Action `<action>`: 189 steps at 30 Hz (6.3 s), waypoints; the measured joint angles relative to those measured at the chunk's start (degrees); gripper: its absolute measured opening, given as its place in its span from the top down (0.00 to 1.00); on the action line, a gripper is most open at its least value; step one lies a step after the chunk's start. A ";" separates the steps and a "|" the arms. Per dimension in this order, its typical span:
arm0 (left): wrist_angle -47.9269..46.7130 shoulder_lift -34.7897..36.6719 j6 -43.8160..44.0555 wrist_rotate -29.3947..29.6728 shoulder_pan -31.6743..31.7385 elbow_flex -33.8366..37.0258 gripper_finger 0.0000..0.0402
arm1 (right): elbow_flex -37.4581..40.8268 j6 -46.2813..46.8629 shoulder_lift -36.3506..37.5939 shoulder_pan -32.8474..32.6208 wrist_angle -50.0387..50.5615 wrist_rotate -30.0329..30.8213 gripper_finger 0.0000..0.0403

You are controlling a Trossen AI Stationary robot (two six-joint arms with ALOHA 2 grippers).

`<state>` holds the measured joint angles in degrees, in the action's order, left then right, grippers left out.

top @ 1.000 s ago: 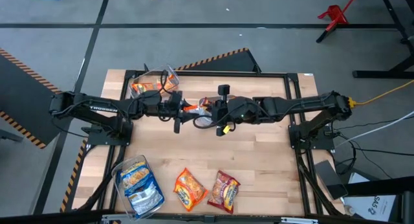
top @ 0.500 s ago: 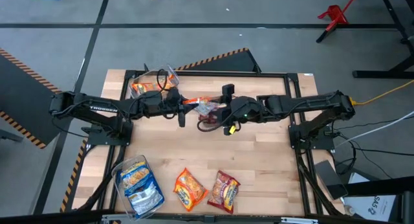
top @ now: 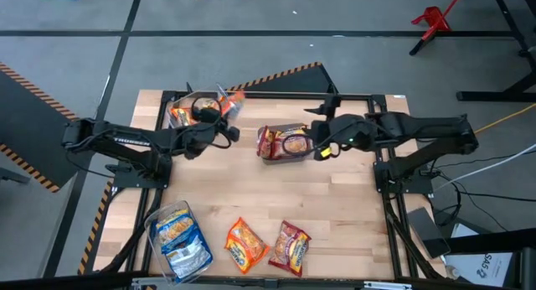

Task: Sort Maruchan noodles
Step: Put the orange noodle pack into the top transparent bin

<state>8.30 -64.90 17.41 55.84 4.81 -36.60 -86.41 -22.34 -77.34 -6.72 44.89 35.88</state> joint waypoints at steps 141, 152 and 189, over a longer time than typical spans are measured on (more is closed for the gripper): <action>-10.77 23.98 18.49 -48.91 3.48 0.02 0.60 | 3.48 10.32 -51.53 -11.49 -71.00 -58.48 0.40; -11.85 23.61 18.19 -48.78 -0.40 0.02 0.60 | -15.91 3.88 -58.76 -8.23 -45.43 -56.64 0.10; -13.82 23.61 18.09 -38.13 -1.58 0.01 0.60 | -15.60 4.16 -55.67 -3.97 -32.70 -49.56 0.91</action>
<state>-5.52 -41.30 35.50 17.71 3.22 -36.59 -102.01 -18.18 -133.00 -10.69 12.20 -13.68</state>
